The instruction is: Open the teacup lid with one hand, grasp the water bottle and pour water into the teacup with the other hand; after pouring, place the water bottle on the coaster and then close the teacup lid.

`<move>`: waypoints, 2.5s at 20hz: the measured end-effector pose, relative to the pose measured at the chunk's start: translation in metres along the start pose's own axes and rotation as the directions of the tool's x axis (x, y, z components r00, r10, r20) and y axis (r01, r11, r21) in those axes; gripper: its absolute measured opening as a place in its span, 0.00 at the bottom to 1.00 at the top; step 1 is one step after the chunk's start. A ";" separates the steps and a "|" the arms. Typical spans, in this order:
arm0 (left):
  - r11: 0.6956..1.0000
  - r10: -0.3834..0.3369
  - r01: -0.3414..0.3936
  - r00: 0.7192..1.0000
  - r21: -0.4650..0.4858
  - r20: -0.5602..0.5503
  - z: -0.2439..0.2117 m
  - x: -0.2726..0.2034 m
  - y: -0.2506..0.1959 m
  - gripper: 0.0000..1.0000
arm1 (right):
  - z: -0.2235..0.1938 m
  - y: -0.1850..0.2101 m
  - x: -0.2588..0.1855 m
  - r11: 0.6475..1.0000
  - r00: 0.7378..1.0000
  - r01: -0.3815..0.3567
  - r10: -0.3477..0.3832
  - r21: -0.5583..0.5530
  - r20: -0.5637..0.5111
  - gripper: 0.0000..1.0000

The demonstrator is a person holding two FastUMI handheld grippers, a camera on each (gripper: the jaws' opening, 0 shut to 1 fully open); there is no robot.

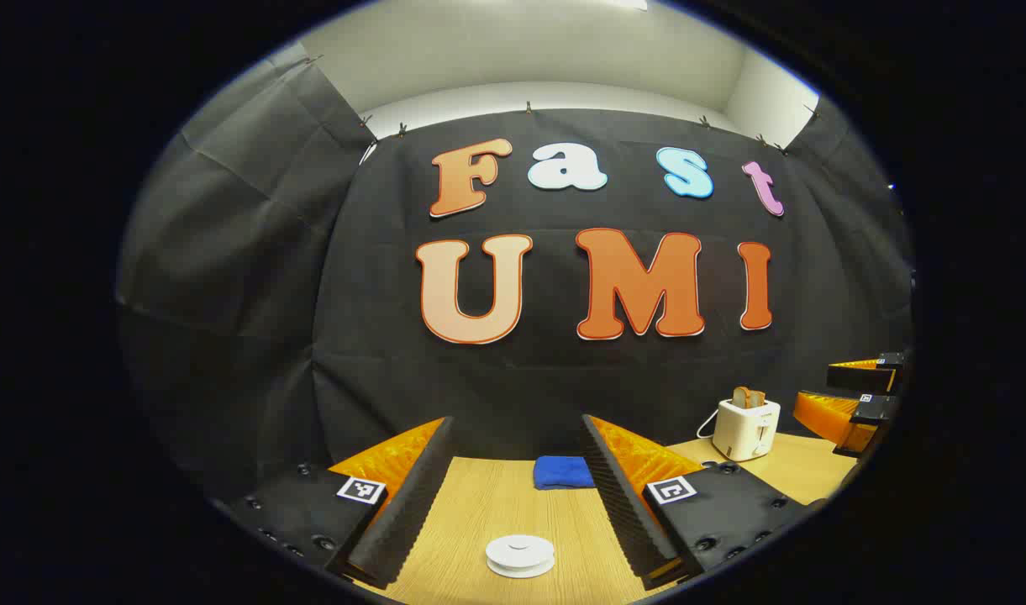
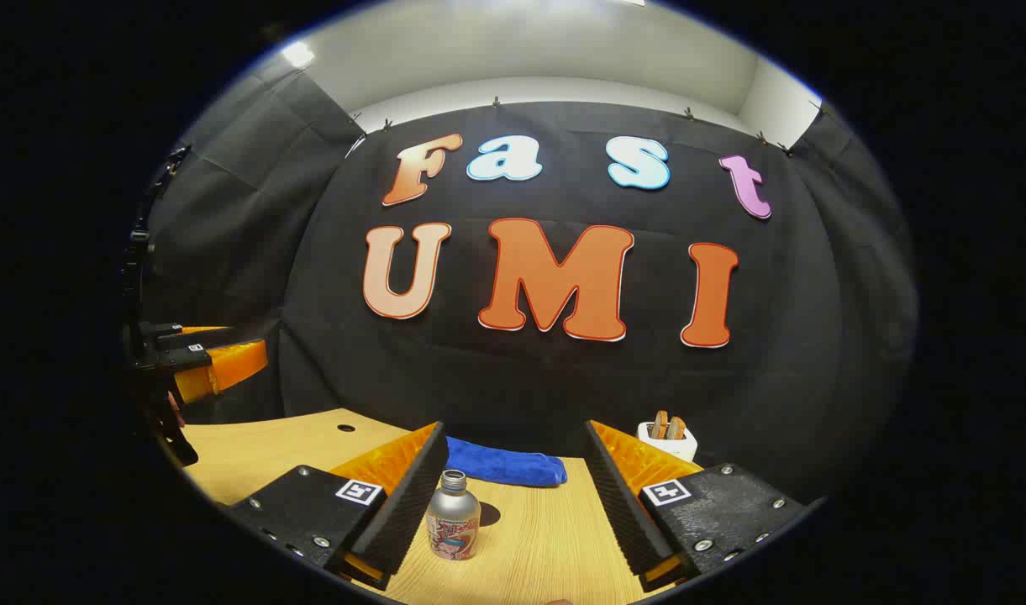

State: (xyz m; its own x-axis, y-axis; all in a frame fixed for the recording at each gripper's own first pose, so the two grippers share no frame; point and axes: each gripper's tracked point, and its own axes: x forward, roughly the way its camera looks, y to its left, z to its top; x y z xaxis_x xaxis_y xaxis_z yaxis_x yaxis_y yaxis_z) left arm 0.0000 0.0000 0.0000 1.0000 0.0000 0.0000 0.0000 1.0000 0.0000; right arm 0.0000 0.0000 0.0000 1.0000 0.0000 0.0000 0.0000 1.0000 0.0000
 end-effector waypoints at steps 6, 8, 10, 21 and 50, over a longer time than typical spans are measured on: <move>1.000 0.012 -0.012 1.000 -0.004 -0.008 -0.004 0.000 0.001 0.94 | -0.001 0.001 -0.002 1.000 1.000 -0.003 0.003 0.003 -0.001 0.96; 1.000 0.014 -0.015 1.000 -0.003 -0.010 -0.006 -0.001 0.002 0.94 | -0.002 0.002 -0.003 1.000 1.000 -0.005 0.005 0.002 -0.001 0.97; 1.000 0.016 -0.016 1.000 -0.005 -0.011 -0.006 0.000 0.003 0.94 | -0.001 0.003 -0.003 1.000 1.000 -0.012 0.012 0.007 -0.001 0.97; 1.000 -0.003 0.002 0.999 -0.014 -0.044 -0.026 0.007 0.005 1.00 | -0.015 0.013 0.002 0.999 0.999 -0.032 0.032 0.011 -0.029 0.97; 0.993 -0.088 0.114 0.873 0.024 -0.480 -0.235 0.045 -0.007 0.98 | -0.193 0.065 0.047 0.984 0.904 -0.180 0.165 0.000 -0.395 0.98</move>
State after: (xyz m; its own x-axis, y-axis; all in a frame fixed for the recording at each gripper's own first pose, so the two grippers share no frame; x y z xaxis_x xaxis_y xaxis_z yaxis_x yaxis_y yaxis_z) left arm 0.0451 -0.0072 -0.2353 0.8727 -0.0884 -0.4803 0.1136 0.9932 0.0237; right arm 0.0468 0.0648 -0.1929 0.9036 0.1651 -0.3953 -0.1797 0.9837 0.0002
